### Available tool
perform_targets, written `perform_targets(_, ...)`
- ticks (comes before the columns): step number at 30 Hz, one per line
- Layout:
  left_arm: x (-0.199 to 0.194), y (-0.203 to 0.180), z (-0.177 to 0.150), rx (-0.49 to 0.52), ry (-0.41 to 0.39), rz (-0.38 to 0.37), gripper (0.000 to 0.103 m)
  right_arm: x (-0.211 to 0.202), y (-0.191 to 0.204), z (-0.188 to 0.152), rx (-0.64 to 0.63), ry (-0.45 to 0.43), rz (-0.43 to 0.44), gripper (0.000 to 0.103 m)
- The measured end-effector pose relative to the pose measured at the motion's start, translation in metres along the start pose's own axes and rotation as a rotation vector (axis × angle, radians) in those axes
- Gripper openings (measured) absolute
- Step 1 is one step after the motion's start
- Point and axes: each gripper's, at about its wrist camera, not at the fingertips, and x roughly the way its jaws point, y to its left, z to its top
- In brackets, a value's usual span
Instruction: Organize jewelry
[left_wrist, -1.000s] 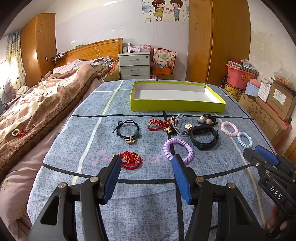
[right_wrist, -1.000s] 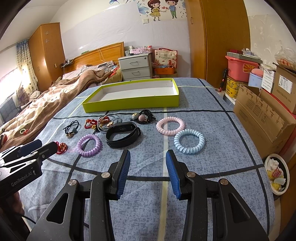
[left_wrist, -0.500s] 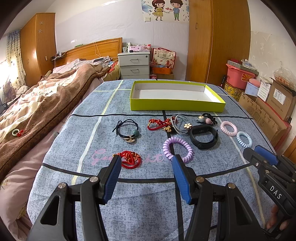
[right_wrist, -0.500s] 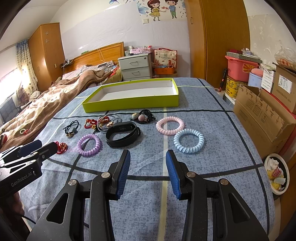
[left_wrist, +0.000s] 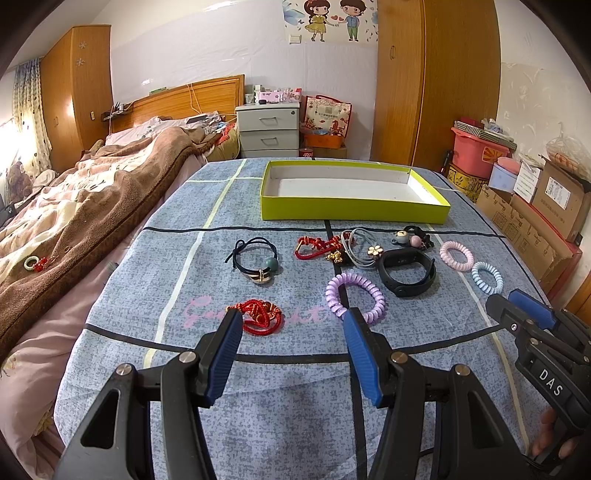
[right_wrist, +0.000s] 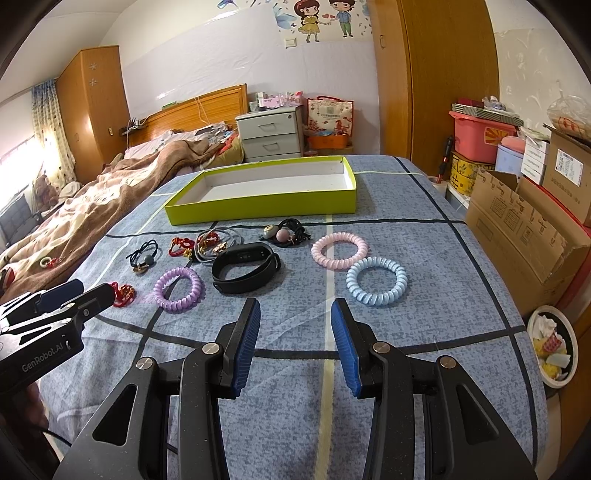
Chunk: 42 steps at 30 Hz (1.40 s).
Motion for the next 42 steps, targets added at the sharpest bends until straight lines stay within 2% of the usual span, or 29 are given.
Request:
perform_targets(15, 0.001, 0.001, 0.000, -0.004, 0.012, -0.004, 0.059, -0.004, -0.003, 0.000, 0.006, 0.002, -0.002, 0.041)
perform_targets(21, 0.009, 0.012, 0.003, -0.021, 0.042, -0.043, 0.059, -0.006, -0.022, 0.004, 0.045, -0.004, -0.015, 0.041)
perform_targets(23, 0.012, 0.021, 0.002, -0.043, 0.054, -0.064, 0.059, -0.005, -0.033, 0.006, 0.061, 0.003, -0.029, 0.046)
perform_targets(24, 0.014, 0.026, 0.002, -0.054, 0.057, -0.065, 0.059, -0.006, -0.041, 0.008, 0.076, 0.004, -0.036, 0.060)
perform_targets(25, 0.015, 0.029, 0.002, -0.055, 0.062, -0.065, 0.059, -0.006, -0.046, 0.008, 0.086, 0.004, -0.043, 0.066)
perform_targets(30, 0.024, 0.044, 0.005, -0.065, 0.098, -0.075, 0.059, 0.002, -0.069, 0.017, 0.114, 0.044, -0.086, 0.066)
perform_targets(33, 0.030, 0.053, 0.004, -0.085, 0.122, -0.078, 0.059, 0.011, -0.074, 0.023, 0.087, 0.078, -0.116, 0.066)
perform_targets(42, 0.046, 0.062, 0.007, -0.111, 0.172, -0.109, 0.059, 0.038, -0.080, 0.028, 0.075, 0.151, -0.127, 0.066)
